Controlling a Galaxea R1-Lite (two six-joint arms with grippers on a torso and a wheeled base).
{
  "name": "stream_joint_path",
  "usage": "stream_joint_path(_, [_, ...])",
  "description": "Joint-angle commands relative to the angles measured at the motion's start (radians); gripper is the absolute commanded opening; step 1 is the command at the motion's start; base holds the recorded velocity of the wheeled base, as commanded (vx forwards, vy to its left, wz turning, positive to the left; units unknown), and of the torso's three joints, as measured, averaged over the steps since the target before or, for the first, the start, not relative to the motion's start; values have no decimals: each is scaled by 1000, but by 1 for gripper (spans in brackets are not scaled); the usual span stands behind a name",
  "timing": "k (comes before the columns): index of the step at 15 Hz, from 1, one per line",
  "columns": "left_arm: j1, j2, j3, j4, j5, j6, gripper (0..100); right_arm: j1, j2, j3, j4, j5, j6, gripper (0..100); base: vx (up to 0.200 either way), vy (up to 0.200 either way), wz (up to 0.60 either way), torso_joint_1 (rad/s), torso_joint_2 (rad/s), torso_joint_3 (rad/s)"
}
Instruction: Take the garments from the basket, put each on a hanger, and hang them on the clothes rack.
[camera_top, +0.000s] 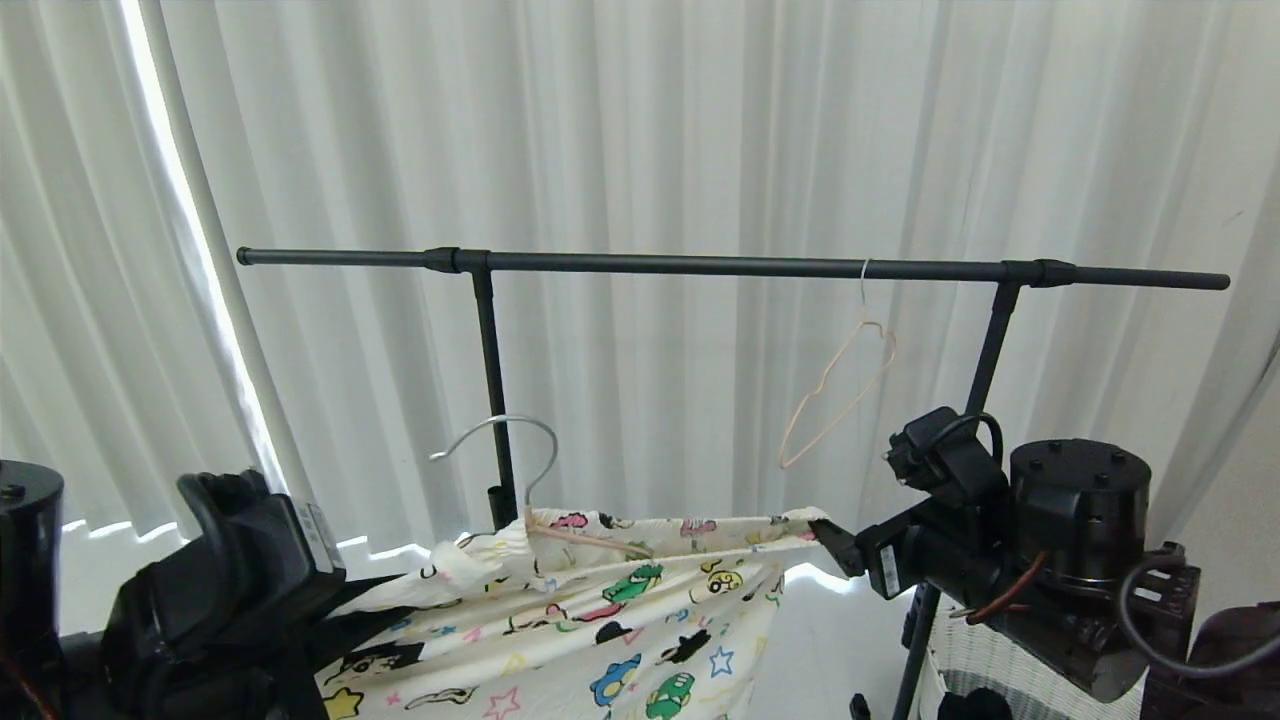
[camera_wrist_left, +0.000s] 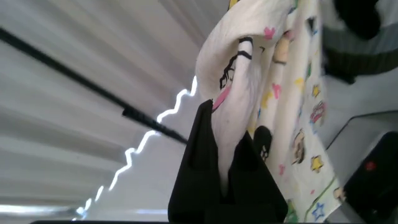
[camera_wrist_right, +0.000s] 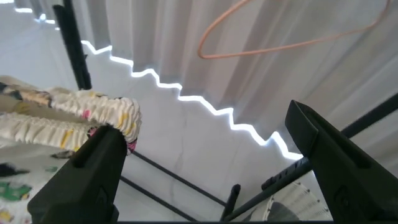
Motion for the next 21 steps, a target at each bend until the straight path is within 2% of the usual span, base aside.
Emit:
stream_joint_path(1, [4, 59, 6, 1, 45, 16, 0, 2, -51, 3, 2, 31, -20, 100, 0, 0, 0, 0, 0, 0])
stream_joint_path(2, [4, 71, -2, 0, 51, 13, 0, 7, -65, 5, 7, 53, -25, 100, 0, 0, 0, 0, 0, 0])
stream_joint_path(4, [4, 99, -23, -26, 51, -10, 0, 30, -157, 6, 77, 212, -25, 100, 0, 0, 0, 0, 0, 0])
stream_joint_path(7, [-10, 129, -17, -170, 51, -128, 0, 33, -286, 3, 288, 369, -26, 100, 0, 0, 0, 0, 0, 0])
stream_joint_path(11, [-16, 129, -2, -203, 51, -139, 0, 39, -356, 3, 378, 398, -28, 100, 0, 0, 0, 0, 0, 0])
stream_joint_path(13, [-136, 103, 7, -207, 48, -180, 0, 70, -362, -8, 401, 402, -57, 100, 0, 0, 0, 0, 0, 0])
stream_joint_path(16, [-290, 97, 66, -207, 43, -191, 0, 208, -347, -17, 430, 409, -80, 100, 0, 0, 0, 0, 0, 0])
stream_joint_path(19, [-373, 90, 82, -207, 12, -189, 0, 304, -341, -18, 492, 432, -160, 100, 0, 0, 0, 0, 0, 0])
stream_joint_path(21, [-384, 88, 90, -207, -32, -180, 0, 364, -341, -14, 553, 452, -214, 100, 0, 0, 0, 0, 0, 0])
